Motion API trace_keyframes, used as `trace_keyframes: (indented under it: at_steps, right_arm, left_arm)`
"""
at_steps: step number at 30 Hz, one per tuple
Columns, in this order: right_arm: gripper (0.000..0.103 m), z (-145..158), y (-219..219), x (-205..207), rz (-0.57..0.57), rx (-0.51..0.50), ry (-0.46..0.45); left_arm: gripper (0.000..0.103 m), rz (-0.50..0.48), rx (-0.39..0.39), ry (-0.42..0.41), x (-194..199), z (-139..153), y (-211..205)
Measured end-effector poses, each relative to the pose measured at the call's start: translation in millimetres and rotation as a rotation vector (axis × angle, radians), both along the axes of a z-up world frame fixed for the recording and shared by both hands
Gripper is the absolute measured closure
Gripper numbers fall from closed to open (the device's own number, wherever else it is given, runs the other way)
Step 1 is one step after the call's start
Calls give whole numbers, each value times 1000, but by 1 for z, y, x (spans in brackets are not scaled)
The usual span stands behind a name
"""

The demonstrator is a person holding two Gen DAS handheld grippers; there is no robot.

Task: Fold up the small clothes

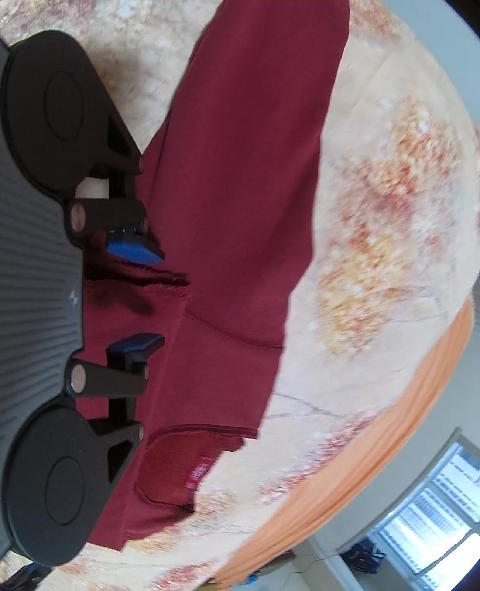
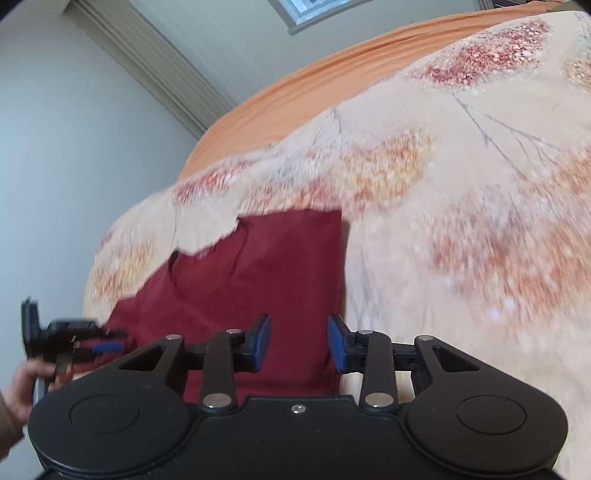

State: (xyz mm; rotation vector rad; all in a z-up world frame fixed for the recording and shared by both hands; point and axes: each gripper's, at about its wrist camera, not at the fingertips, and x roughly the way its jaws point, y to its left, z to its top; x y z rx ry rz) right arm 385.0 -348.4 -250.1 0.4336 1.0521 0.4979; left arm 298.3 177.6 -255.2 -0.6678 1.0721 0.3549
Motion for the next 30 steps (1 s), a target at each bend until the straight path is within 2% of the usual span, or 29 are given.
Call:
trace_keyframes:
  at_steps: [4,6,12,13,16,20,21,23,24,25,26,30]
  right_arm:
    - [65,-28,-4,53,-43,56,44]
    - [65,-41,-4,73,-50,85,52]
    - [65,-71,5,101,-11,181,94]
    - [69,-75,8,103,6,188,104]
    - [98,-74,14,106,35,144,91]
    - [98,-57,10,116,-14,114,17]
    - [98,-56,14,118,0,77,10]
    - [97,-60,25,118,43,-17,8]
    - [95,-63,28,117,45,-31,18]
    - [85,-65,26,116,22,-22,35]
    - [80,-63,20,113,-10,7,46]
    - [75,-48,-3,85,-40,90,35]
  left_arm:
    - [51,11,2,-42,-20,19,4]
    - [45,2,-4,-62,-34,27,0]
    - [45,-80,-21,-54,-66,28,-27]
    - [45,-93,-24,-45,-68,25,-31]
    - [45,-99,-51,-12,-68,11,-40]
    - [44,-107,-67,-28,-48,2,-51]
    - [40,-109,-66,-32,-41,0,-54]
    - [39,-109,-59,-27,-26,-7,-60]
    - [39,-109,-51,-15,-19,-12,-63]
    - [39,-110,-42,-3,-11,-17,-66]
    - [39,-118,-30,4,-5,-21,-69]
    - [39,-160,26,22,14,-32,-73]
